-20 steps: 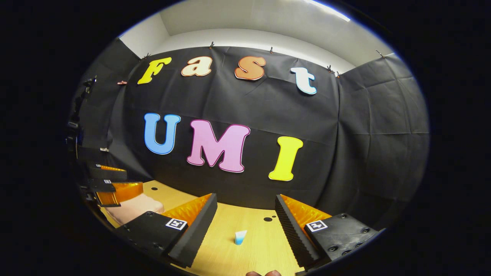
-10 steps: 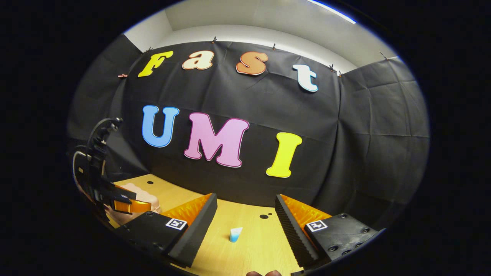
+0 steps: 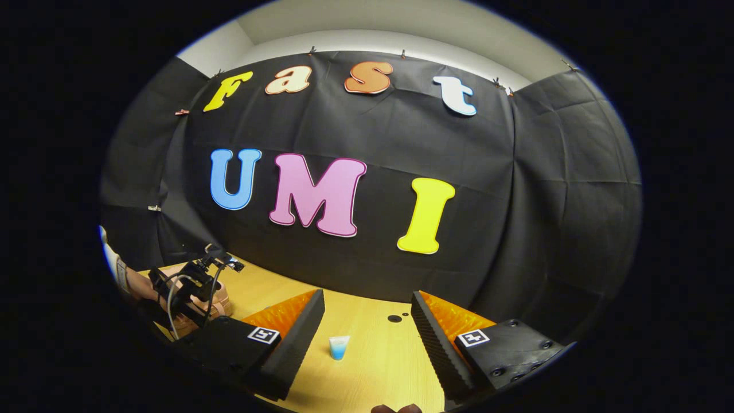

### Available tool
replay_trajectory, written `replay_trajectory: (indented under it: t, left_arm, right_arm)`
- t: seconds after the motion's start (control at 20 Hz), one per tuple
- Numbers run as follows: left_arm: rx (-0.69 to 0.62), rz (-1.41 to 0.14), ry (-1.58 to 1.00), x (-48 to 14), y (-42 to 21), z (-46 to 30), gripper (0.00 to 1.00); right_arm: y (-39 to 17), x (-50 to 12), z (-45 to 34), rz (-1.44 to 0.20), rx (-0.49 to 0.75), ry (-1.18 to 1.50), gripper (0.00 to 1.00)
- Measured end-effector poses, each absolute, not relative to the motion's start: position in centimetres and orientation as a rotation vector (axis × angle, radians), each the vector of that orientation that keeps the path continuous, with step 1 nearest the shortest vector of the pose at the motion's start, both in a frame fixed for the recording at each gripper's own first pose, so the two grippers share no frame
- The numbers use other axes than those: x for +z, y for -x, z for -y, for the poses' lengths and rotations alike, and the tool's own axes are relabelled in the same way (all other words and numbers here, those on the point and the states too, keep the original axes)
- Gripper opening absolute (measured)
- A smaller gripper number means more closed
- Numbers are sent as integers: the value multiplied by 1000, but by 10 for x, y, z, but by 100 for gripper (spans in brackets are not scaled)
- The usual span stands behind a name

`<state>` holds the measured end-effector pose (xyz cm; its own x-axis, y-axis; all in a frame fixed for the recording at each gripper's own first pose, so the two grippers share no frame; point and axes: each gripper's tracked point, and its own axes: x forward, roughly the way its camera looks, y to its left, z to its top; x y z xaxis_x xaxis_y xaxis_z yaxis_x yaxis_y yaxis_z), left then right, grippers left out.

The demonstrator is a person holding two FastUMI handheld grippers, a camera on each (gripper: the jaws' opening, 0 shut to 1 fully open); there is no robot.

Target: First open the suitcase, pack the skin care products into it, and then close the suitcase.

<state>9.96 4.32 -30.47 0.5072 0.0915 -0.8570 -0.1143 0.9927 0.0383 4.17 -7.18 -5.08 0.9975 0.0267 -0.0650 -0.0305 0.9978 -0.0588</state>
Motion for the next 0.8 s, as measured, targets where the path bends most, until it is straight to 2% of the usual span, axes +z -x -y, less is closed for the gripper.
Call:
replay_trajectory:
  t: [0.25,0.3,0.4,0.45,0.5,0.55,0.8]
  left_arm:
    - [154,-1107,37,-335,-107,-54,95]
    - [198,-1117,-5,-333,-104,-66,70]
    - [167,-1131,-11,-341,-105,-66,19]
    - [140,-1135,-30,-338,-105,-65,20]
    - [115,-1138,-57,-332,-105,-65,13]
    - [80,-1142,-61,-324,-106,-61,12]
    - [43,-995,110,-205,-96,-89,11]
  right_arm:
    - [-49,-68,91,-106,24,42,96]
    - [-50,-69,94,-112,25,39,96]
    - [-50,-70,97,-114,31,25,96]
    - [-51,-71,98,-116,34,20,96]
    - [-52,-73,99,-118,38,19,96]
    - [-53,-75,100,-120,44,17,96]
    - [-72,-79,67,-121,146,40,96]
